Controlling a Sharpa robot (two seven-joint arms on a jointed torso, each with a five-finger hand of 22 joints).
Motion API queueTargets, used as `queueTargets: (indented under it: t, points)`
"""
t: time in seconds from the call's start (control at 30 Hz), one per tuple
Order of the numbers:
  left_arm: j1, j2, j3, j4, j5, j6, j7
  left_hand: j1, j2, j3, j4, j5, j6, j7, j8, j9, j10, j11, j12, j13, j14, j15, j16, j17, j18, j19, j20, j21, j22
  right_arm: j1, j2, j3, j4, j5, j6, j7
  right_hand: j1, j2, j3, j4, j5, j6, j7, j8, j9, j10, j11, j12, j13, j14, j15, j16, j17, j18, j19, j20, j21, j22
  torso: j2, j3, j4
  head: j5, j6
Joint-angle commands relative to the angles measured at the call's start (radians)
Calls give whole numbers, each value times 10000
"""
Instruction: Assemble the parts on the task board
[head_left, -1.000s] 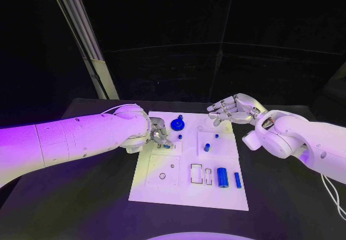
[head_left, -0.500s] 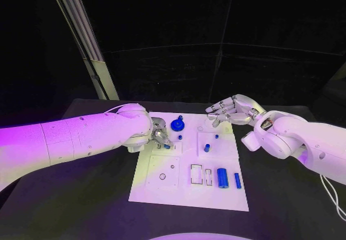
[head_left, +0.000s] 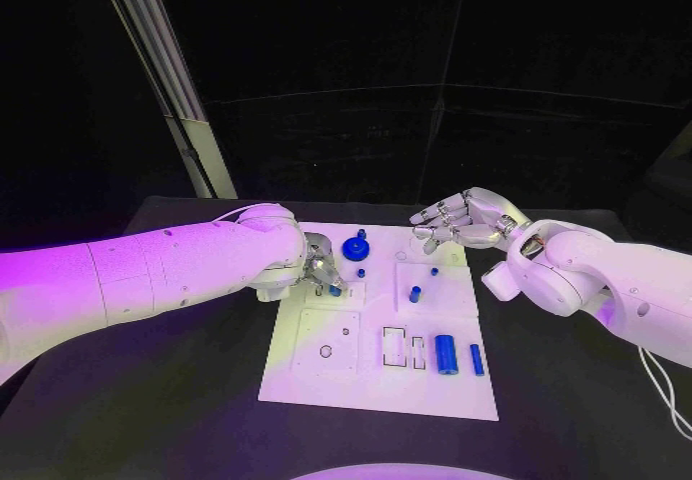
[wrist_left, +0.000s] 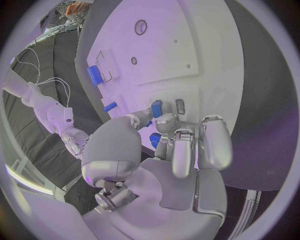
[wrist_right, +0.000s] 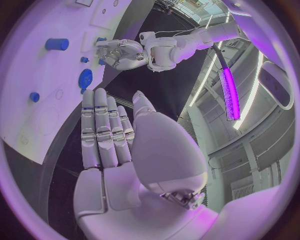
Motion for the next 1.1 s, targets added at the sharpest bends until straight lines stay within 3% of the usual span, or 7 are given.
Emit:
queueTargets:
  t: [0.03,0.33,0.7,0.87,1.1]
  points:
    - [-35,30,-24,23,125,386,-63,-188,-30,-104,81,38,106,-14,-18,21,80,-17,70,24,1021,-58,31,2634,-164,58,-3,-27,21,20,0,8,28,-12,115,27,-70,-7,-74,11,13,-64,-9,-29,8,-56,1,6,-14,-38,10,-67,-12,20,-15,86,-29,-8,-4,-7,11,-9,-7]
    - [-34,30,-24,-8,126,373,-133,-884,-121,-732,668,39,279,-35,-39,-2,130,-33,149,73,1021,-71,31,2634,-183,104,-14,14,123,20,27,8,10,-12,104,37,-84,-1,-83,11,15,-67,-5,-28,8,-65,6,8,-13,-54,16,-69,-17,20,-21,92,-47,-18,-7,-6,10,-5,-1]
    - [-33,55,-24,-74,127,281,-147,-1252,-176,-1310,1118,41,372,-79,-54,-9,155,-67,190,96,1021,-100,31,2634,-189,125,-39,23,167,20,39,8,-4,-12,104,37,-149,9,-123,22,13,-71,3,-24,11,-85,19,16,-10,-88,31,-68,-28,19,-31,107,-95,-46,-2,-2,6,-15,23]
    - [-33,24,-24,-82,195,209,-124,-1579,-296,-2007,1503,40,419,-104,-48,-1,124,-87,151,20,1021,-119,31,2634,-181,112,-60,-10,133,20,42,7,-2,-12,135,42,-384,-23,-315,60,167,-98,28,-20,15,-133,53,57,11,-236,81,-68,-73,22,-67,159,-258,-140,-11,-1,1,-24,71]
    - [-33,-190,-13,70,247,-42,65,-1860,-191,-2789,1550,39,429,-123,-52,5,117,-105,137,-8,1021,-137,31,2634,-177,109,-80,-37,119,19,47,6,-32,-12,157,56,-469,-17,-400,62,242,-110,40,-18,17,-157,68,79,24,-335,106,-75,-108,21,-87,187,-348,-192,-12,-14,12,-61,77]
